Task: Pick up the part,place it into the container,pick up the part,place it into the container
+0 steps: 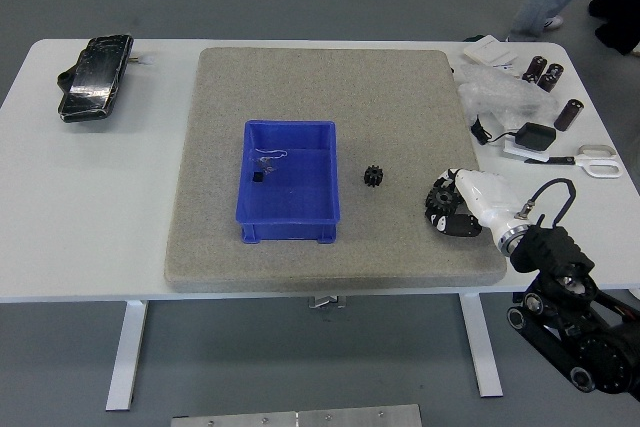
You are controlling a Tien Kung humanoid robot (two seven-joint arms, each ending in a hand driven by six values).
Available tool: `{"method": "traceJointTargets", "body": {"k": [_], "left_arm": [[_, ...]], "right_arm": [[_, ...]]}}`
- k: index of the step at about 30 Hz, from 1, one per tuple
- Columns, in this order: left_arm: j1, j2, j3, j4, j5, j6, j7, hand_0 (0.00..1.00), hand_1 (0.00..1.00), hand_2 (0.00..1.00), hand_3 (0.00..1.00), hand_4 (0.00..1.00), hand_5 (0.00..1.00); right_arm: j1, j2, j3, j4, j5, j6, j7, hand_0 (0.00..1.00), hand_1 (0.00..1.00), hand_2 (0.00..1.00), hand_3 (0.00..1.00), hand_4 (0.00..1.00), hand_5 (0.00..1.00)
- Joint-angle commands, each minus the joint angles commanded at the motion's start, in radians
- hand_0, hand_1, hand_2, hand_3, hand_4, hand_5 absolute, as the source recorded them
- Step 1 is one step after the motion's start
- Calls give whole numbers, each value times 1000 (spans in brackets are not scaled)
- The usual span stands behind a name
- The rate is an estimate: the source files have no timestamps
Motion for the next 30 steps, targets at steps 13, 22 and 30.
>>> {"method": "traceJointTargets", "body": {"k": [13,22,30], "left_arm": [[4,-2,1,0,-2,-1,3,676,670,655,665,727,220],[7,-5,4,0,-4,-1,8,675,669,654,659,725,219],[6,-5,-6,0,5,0,10,675,668,651,659,721,216]], "right_arm": [[139,127,-106,49,-15,-47,33,395,457,408,462,279,2],[231,254,-236,29,-27,-50,30,403,461,412,459,280,2],[262,292,-300,0,-17,-4,25,729,700,695,677,479,209]]}}
